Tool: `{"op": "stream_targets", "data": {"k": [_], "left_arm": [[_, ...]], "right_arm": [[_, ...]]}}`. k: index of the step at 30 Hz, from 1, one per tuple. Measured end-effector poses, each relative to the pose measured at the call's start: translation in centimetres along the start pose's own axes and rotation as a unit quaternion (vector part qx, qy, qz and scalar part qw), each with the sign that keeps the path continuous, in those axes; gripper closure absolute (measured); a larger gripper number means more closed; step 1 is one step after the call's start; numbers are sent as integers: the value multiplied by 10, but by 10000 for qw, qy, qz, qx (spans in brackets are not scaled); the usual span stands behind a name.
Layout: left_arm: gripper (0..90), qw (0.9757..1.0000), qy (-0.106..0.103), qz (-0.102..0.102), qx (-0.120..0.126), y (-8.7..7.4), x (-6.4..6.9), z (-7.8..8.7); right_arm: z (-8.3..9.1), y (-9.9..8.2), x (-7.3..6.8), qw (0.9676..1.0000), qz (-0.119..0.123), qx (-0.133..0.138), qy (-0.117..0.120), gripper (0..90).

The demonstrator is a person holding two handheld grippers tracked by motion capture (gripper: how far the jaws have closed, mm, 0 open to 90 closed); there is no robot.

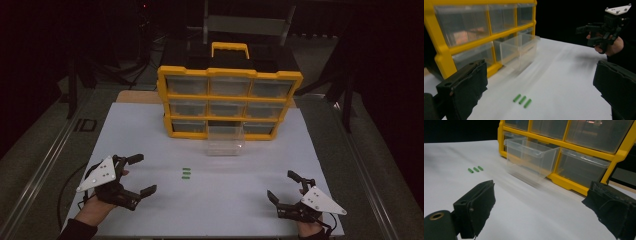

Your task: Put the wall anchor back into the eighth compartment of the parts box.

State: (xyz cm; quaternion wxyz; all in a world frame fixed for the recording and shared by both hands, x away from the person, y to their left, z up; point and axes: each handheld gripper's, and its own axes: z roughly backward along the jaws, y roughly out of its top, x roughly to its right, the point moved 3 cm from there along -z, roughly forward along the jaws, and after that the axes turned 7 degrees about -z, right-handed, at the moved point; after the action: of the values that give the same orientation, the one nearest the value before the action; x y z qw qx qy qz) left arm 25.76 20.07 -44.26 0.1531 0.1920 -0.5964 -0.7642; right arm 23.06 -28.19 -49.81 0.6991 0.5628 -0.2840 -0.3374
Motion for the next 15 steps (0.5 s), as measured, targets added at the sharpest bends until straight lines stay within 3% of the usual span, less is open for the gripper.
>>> {"op": "stream_targets", "data": {"k": [6,10,15], "left_arm": [[0,9994,-275,-200,-18,16,-5,-7],[0,9966,-772,-270,-120,31,-7,-18],[0,9941,-984,-359,-275,41,-10,-32]], "right_arm": [[0,1,-1,10000,-1,1,18,80],[-1,1,-2,10000,-8,-6,46,80],[-1,1,-3,10000,0,7,90,80]]}}
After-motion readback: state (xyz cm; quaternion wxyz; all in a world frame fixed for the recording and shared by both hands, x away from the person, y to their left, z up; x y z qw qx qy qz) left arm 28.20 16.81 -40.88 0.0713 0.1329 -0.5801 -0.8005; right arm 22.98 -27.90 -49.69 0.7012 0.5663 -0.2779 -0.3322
